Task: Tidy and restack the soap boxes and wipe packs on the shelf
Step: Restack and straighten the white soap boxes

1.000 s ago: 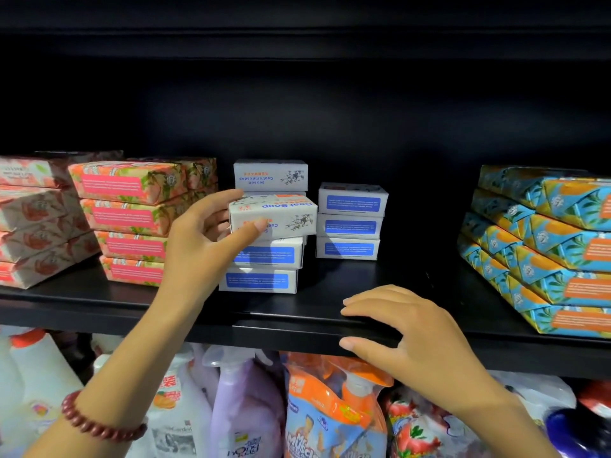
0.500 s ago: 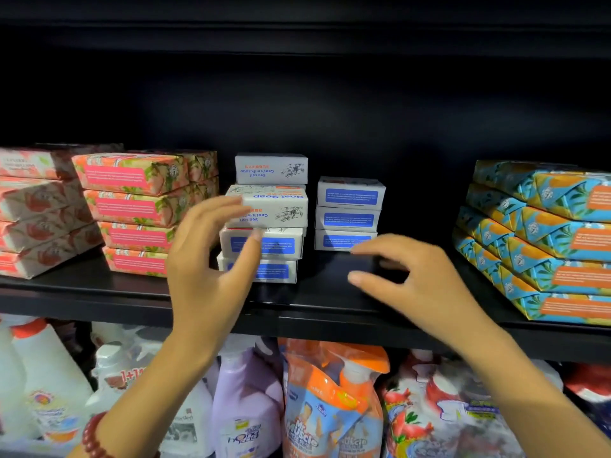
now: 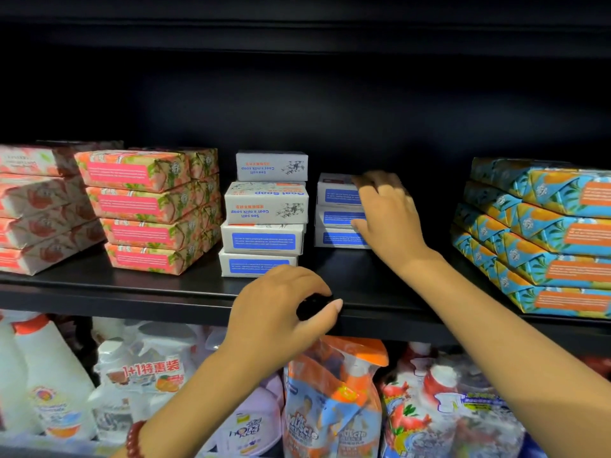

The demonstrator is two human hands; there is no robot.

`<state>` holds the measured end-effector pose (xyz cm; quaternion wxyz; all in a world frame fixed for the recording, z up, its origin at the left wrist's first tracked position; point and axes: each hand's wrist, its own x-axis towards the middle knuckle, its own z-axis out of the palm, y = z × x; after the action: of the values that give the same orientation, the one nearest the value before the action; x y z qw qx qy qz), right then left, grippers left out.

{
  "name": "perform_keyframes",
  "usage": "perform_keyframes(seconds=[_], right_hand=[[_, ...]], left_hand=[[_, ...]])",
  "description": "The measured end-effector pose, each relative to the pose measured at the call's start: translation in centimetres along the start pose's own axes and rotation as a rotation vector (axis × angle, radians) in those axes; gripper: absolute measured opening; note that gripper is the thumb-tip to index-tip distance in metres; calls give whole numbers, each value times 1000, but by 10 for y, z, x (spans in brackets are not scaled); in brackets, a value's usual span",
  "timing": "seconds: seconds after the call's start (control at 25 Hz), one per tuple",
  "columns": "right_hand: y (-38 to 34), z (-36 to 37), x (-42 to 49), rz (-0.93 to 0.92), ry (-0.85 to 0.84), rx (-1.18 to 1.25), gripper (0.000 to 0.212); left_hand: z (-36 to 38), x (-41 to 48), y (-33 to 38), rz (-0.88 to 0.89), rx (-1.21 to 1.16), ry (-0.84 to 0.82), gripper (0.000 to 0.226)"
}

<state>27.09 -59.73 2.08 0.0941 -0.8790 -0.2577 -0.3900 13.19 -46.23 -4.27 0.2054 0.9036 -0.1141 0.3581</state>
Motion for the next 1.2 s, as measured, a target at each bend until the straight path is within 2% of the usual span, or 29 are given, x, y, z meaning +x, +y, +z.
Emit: perform_keyframes(seconds=[0.12,0.28,0.36,0.48,0.6,0.68,0.84,0.92,1.04,1.12,1.2], right_hand=[[0,-11,-4,-78,83,-15,31],[5,-32,-30,-139,167,132,34],[7,-41,-51,-189,336,186,31],[9,-50,-75,-329,574,201,24],[7,-52,-87,-510,672,182,23],[6,-49,-91,-600,700,163,24],[12,-52,-95,-664,592,201,29],[15,-60,-98,-596,485,309,41],[17,-73,-98,-268,280,584,62],[15,-80,-96,-27,84,851,66],[14,-82,-95,61,-64,1110,65]], left_hand=[[-1,0,1,-4,-5,-12,38],[-4,-1,0,-82,-74,-4,41],[-6,0,2,-177,-275,58,38],[-14,11,7,-327,-701,105,37],[-29,24,16,-499,-1049,-33,42],[-33,26,20,-504,-1062,-108,35],[-32,17,22,-464,-1081,-101,36],[-30,12,20,-428,-1056,-40,35],[-24,8,22,-383,-1046,29,25],[-21,9,23,-335,-1051,54,22],[-18,10,24,-281,-1067,78,25]])
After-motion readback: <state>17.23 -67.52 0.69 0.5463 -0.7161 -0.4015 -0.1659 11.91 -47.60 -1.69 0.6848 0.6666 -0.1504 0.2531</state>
